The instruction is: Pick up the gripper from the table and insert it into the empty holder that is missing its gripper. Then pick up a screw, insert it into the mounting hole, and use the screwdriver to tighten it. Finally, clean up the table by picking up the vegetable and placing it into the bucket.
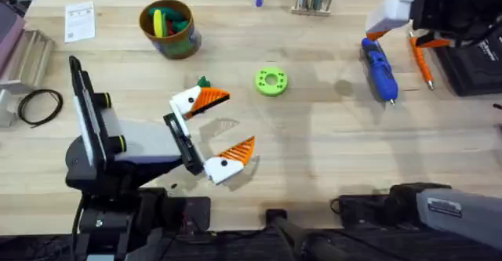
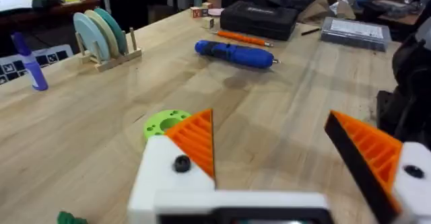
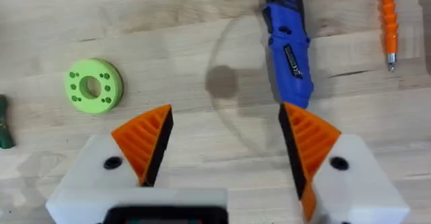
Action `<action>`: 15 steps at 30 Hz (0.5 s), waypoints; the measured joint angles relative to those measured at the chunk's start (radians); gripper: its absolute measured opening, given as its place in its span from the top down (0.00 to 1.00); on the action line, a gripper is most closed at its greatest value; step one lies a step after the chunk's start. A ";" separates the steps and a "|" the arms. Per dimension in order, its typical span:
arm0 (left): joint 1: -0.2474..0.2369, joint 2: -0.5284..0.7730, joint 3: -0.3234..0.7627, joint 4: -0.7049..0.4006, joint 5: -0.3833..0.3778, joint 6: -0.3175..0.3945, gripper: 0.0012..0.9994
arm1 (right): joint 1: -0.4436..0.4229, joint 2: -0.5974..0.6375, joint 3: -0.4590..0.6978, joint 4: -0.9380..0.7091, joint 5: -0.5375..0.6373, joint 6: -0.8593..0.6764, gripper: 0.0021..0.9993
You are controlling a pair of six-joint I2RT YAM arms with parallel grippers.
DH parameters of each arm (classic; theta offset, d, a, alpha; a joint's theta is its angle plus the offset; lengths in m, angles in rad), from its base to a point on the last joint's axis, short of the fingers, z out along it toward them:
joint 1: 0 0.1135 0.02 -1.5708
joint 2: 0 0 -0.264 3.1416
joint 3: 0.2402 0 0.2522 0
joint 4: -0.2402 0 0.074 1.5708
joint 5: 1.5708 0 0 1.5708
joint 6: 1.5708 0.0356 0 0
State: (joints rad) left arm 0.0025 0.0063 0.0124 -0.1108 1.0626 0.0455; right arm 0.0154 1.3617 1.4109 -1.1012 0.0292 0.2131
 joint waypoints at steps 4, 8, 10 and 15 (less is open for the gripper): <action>0.000 0.000 0.000 0.000 0.000 0.003 0.56 | -0.001 0.000 -0.002 0.000 0.000 0.000 0.04; 0.000 0.000 0.000 0.000 0.000 0.007 0.99 | -0.019 0.000 -0.023 0.011 0.000 0.000 0.04; 0.000 0.000 0.000 0.000 0.000 0.007 1.00 | -0.039 0.001 -0.034 0.011 0.000 0.000 0.05; 0.000 0.000 0.000 0.000 0.000 0.007 1.00 | -0.103 0.040 -0.039 0.029 0.000 -0.027 0.05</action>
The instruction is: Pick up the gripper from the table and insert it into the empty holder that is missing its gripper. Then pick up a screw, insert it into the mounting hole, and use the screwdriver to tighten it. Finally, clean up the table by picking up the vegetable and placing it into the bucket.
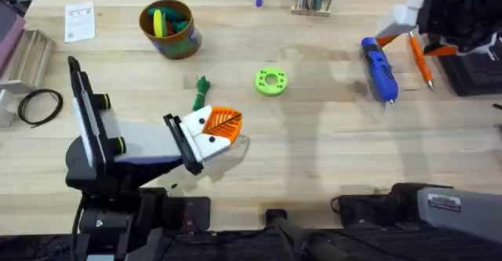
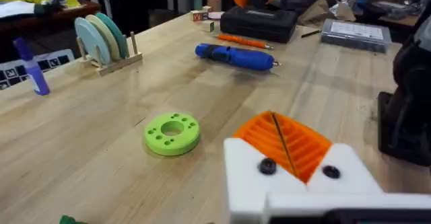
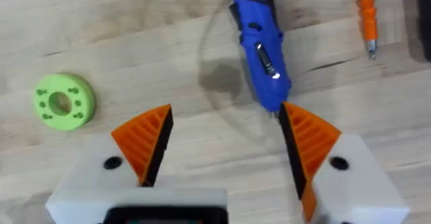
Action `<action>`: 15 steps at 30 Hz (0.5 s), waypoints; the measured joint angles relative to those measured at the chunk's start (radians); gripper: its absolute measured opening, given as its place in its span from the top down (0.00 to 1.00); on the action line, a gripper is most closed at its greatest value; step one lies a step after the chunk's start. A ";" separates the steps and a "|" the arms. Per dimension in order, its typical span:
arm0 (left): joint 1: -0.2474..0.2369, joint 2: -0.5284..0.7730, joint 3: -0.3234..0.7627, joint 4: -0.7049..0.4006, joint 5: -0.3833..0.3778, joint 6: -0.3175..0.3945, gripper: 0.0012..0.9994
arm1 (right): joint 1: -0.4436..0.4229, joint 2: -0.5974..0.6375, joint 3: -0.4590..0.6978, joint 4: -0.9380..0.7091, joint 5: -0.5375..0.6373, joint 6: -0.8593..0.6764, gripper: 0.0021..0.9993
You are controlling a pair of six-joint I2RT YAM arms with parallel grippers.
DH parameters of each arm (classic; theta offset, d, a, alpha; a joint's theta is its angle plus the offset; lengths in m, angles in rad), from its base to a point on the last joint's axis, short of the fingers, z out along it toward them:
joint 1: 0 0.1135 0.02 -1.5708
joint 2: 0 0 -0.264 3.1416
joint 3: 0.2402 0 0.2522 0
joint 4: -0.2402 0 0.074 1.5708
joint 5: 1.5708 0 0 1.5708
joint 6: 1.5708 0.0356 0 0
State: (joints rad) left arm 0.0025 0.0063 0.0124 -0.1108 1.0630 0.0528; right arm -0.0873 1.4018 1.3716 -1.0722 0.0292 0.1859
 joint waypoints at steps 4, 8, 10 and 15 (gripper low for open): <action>0.000 0.000 0.000 0.000 0.000 0.000 1.00 | -0.036 0.070 0.000 0.039 0.000 -0.060 0.05; 0.000 0.000 0.000 0.000 0.000 0.000 1.00 | -0.056 0.152 0.000 0.084 0.000 -0.109 0.05; 0.000 0.000 0.000 0.000 0.000 0.000 1.00 | -0.062 0.192 0.000 0.108 0.000 -0.140 0.05; 0.000 0.000 0.000 0.000 0.000 0.000 1.00 | -0.068 0.280 0.000 0.170 0.000 -0.233 0.04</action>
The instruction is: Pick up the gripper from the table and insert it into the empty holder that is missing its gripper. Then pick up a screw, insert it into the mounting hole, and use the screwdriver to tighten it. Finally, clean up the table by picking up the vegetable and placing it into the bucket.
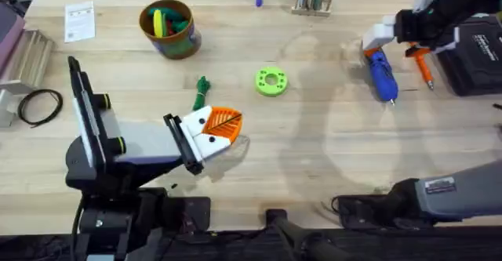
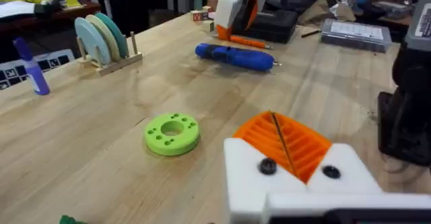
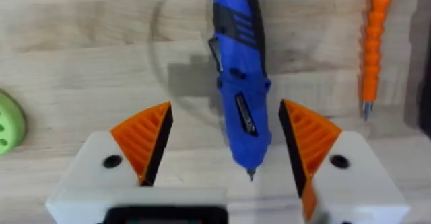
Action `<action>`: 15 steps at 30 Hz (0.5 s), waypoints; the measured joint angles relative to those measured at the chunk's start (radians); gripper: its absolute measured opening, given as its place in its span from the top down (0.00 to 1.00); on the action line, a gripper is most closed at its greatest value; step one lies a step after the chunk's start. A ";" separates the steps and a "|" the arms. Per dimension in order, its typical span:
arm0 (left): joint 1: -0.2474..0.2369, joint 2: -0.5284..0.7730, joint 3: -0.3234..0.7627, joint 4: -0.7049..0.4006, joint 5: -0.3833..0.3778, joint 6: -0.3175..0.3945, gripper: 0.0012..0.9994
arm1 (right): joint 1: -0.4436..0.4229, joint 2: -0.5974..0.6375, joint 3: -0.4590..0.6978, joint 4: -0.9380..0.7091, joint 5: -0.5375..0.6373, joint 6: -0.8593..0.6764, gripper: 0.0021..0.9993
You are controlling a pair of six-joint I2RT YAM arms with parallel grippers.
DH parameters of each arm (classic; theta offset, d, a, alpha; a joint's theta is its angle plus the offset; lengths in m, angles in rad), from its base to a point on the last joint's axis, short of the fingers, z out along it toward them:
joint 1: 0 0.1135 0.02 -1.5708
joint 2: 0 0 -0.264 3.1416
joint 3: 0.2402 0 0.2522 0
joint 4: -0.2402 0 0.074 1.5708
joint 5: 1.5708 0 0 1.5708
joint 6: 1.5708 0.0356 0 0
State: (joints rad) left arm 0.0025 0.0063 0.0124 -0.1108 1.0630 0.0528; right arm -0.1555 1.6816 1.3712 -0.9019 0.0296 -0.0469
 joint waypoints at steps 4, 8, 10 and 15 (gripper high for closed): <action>0.000 0.000 0.000 0.000 0.000 0.000 1.00 | 0.000 0.059 -0.001 0.074 0.000 -0.052 0.04; 0.000 0.000 0.000 0.000 0.000 0.000 1.00 | 0.000 0.105 -0.001 0.129 0.000 -0.079 0.03; 0.000 0.000 0.000 0.000 0.000 0.000 1.00 | 0.000 0.120 -0.001 0.139 0.000 -0.095 0.03; 0.000 0.000 0.000 0.000 0.000 0.000 1.00 | -0.002 0.149 -0.001 0.140 0.000 -0.139 0.03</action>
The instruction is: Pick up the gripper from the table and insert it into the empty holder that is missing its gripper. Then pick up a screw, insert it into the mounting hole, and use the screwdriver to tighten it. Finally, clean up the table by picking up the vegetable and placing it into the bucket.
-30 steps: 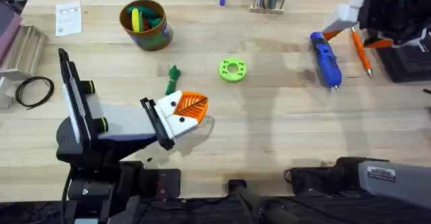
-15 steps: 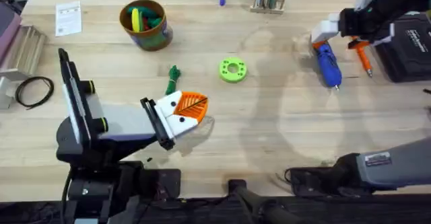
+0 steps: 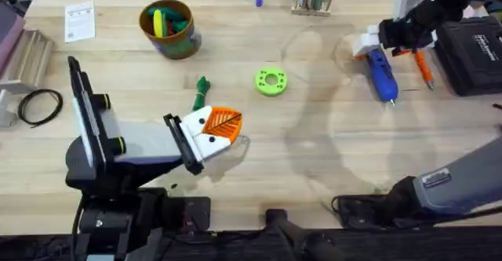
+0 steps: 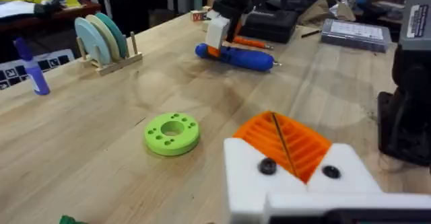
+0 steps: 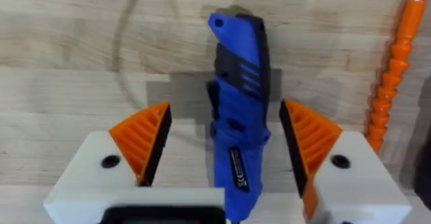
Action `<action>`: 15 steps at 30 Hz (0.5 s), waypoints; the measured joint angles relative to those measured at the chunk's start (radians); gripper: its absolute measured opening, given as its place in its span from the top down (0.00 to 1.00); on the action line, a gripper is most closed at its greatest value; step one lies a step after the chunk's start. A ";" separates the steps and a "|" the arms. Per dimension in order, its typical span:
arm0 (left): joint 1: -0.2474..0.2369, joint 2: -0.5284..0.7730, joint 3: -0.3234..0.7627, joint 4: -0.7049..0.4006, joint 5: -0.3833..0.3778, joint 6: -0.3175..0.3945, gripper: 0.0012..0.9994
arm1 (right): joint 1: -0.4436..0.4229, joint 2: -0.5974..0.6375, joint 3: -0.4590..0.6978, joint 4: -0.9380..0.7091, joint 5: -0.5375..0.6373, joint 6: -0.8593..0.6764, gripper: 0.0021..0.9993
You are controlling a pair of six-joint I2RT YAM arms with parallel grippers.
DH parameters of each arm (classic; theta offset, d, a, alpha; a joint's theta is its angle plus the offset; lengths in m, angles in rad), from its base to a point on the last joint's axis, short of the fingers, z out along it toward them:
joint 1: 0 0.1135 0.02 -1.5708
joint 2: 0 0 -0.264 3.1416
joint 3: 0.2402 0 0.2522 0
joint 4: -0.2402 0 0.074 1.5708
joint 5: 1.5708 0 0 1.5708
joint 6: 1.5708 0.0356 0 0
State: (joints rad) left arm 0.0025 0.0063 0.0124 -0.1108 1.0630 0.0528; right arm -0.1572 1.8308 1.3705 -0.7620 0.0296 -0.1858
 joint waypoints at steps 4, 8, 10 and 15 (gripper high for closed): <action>0.000 0.000 0.000 0.000 0.000 0.000 1.00 | -0.013 0.032 0.000 0.000 0.000 -0.012 0.03; 0.000 0.000 0.000 0.000 0.000 0.000 1.00 | -0.032 0.060 -0.001 0.005 0.000 -0.021 0.03; 0.000 0.000 0.000 0.000 0.000 0.000 1.00 | -0.042 0.068 -0.001 0.008 0.000 -0.024 0.03; 0.000 0.000 0.000 0.000 0.000 0.000 1.00 | -0.051 0.084 -0.001 0.006 0.000 -0.036 0.03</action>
State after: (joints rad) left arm 0.0025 0.0063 0.0124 -0.1108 1.0630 0.0528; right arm -0.2081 1.9153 1.3697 -0.7563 0.0296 -0.2213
